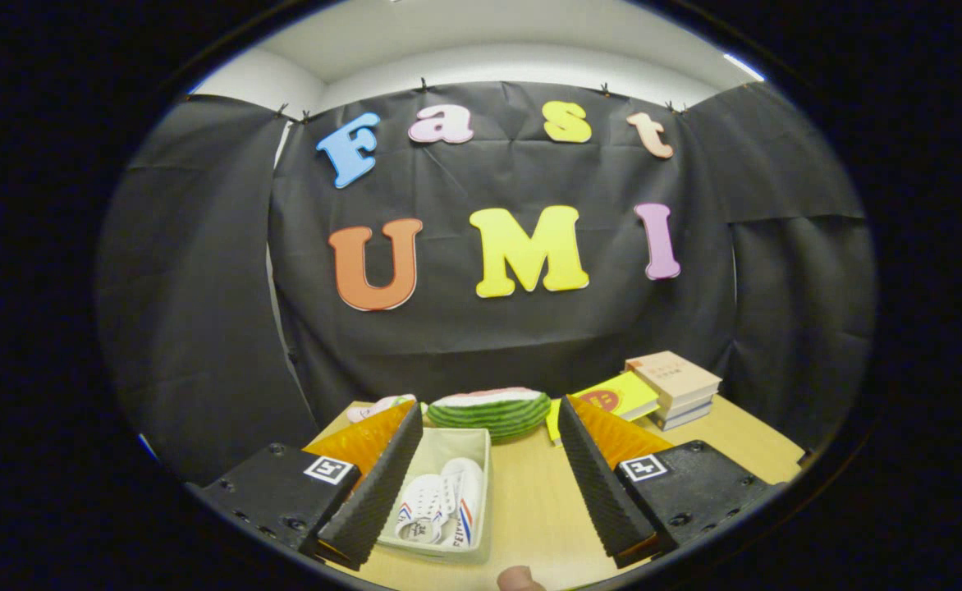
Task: Open the storage box then place both shoes into the box .Put the left shoe in first, then the right shoe, with the right side of both shoes facing outward in a uniform manner.
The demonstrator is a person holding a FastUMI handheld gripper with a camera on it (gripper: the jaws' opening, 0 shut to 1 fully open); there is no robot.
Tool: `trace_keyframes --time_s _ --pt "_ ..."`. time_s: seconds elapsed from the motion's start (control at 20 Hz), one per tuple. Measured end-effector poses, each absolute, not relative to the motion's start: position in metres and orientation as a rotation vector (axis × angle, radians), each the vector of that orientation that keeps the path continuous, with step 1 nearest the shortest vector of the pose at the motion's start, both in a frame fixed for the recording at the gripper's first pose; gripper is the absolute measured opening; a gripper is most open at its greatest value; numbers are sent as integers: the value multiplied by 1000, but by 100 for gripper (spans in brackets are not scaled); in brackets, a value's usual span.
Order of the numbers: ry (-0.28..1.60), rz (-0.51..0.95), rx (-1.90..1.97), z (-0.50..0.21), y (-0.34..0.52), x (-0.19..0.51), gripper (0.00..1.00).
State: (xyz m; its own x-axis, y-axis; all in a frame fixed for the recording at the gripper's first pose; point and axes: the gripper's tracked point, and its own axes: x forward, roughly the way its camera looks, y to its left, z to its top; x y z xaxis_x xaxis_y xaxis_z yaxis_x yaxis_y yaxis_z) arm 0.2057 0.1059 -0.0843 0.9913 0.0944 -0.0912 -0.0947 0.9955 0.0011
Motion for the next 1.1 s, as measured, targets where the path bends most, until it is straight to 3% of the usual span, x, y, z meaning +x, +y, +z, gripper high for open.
trace_keyframes --time_s 0.6,1.1 --pt "-14 70 -79 -25 41 129 100" --pt "-34 25 -97 -32 26 112 100"
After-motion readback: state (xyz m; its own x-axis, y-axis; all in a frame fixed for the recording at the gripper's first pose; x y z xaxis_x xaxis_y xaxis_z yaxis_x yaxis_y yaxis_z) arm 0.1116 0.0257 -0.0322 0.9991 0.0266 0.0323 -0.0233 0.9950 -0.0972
